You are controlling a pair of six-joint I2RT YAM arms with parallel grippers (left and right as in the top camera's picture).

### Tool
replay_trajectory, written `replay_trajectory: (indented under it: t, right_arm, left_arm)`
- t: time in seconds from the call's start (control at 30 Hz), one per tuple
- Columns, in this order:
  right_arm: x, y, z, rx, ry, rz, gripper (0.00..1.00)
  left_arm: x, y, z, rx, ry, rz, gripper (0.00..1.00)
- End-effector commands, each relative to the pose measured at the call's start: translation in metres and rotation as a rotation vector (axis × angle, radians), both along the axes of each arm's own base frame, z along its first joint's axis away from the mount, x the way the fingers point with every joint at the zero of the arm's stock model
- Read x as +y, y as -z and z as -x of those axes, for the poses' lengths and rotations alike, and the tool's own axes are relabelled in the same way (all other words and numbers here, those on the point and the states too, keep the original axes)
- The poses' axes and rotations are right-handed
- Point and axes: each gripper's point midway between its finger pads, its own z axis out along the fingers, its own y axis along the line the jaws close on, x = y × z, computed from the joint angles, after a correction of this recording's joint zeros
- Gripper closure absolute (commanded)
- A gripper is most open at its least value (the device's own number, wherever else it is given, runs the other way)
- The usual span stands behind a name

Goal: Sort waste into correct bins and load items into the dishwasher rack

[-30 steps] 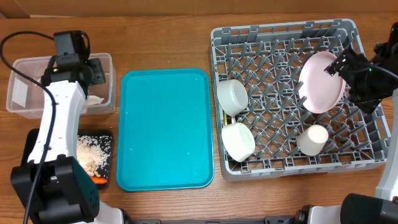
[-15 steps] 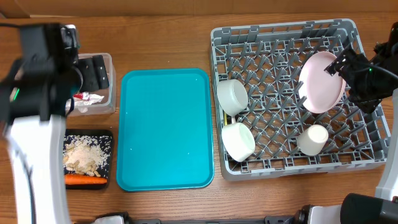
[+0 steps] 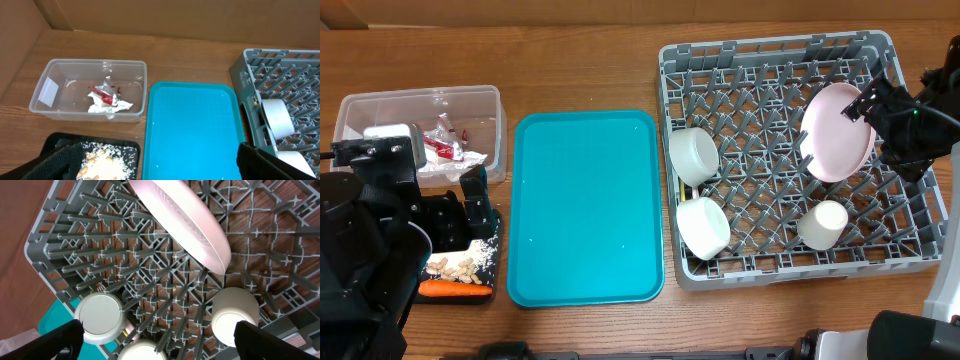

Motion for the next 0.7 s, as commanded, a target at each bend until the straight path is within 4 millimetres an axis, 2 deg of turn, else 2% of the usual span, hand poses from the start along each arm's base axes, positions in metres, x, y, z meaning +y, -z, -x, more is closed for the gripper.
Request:
replay_trajectory:
  t: [0.0, 0.1, 0.27, 0.3, 0.37, 0.43, 0.57, 0.6, 0.67]
  right_arm:
    - [0.006, -0.009, 0.002, -0.029, -0.024, 0.020, 0.00]
    - [0.032, -0.021, 0.005, -0.069, -0.098, 0.028, 0.00]
    - [0.094, -0.049, 0.024, -0.165, -0.285, 0.035, 0.00]
    - [0.116, -0.061, 0.036, -0.210, -0.358, 0.033, 0.00]
    - [0.113, -0.073, 0.043, -0.271, -0.417, 0.143, 0.00]
    - [0.104, -0.093, 0.040, -0.376, -0.415, 0.226, 0.00]
    - [0.114, -0.150, 0.022, -0.754, -0.602, 0.408, 0.00]
    - [0.119, -0.166, 0.021, -0.891, -0.674, 0.503, 0.00]
    - [0.119, -0.170, 0.020, -0.990, -0.694, 0.586, 0.00]
  left_arm:
    - [-0.003, -0.002, -0.001, -0.004, 0.020, -0.003, 0.00]
    - [-0.003, -0.002, -0.001, -0.001, 0.020, -0.003, 0.00]
    - [-0.003, -0.002, -0.001, -0.002, 0.020, -0.003, 0.00]
    - [-0.003, -0.002, -0.001, -0.002, 0.020, -0.003, 0.00]
    - [-0.003, -0.002, -0.001, -0.002, 0.020, -0.003, 0.00]
    - [-0.003, -0.001, -0.001, -0.001, 0.020, -0.003, 0.00]
    - [-0.003, -0.001, -0.002, 0.000, 0.020, -0.003, 0.00]
    - [-0.003, -0.001, -0.002, 0.000, 0.020, -0.003, 0.00]
    - [-0.003, -0.001, -0.002, 0.000, 0.020, -0.003, 0.00]
